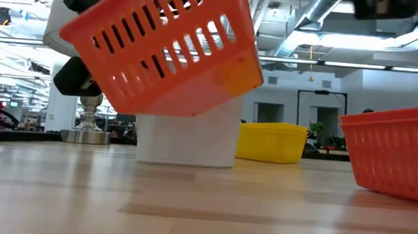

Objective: Stack baskets by color
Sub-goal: Stack the left orange bin on the right orange bins, then return to Home Position

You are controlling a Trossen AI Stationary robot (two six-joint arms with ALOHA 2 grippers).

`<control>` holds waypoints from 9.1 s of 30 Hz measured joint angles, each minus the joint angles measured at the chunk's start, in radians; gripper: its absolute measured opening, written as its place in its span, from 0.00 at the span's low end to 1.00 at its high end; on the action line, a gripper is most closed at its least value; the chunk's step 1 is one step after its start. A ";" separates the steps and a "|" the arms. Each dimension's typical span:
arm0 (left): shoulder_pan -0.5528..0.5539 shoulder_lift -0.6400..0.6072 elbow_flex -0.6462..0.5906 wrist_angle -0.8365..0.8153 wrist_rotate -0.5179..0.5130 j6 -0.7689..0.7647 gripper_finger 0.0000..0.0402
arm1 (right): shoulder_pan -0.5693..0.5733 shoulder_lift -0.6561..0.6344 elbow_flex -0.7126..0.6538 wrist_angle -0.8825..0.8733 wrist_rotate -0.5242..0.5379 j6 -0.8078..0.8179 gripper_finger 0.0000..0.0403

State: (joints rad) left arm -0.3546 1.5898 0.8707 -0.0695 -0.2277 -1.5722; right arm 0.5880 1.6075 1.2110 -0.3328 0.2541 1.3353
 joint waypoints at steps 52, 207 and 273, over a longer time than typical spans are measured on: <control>-0.011 0.000 0.001 -0.041 0.035 0.101 0.65 | -0.178 0.318 0.092 -0.090 -0.135 0.278 0.41; 0.056 -1.563 -0.671 0.082 -0.020 1.271 0.65 | -0.208 -1.415 -1.143 0.589 0.267 -0.939 0.39; 0.056 -1.584 -0.864 0.132 0.037 1.343 0.65 | -0.247 -1.425 -1.205 0.421 0.241 -0.890 0.38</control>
State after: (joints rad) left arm -0.2981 0.0063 0.0067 0.0624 -0.1905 -0.2295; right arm 0.3408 0.1829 0.0059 0.0879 0.4953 0.4450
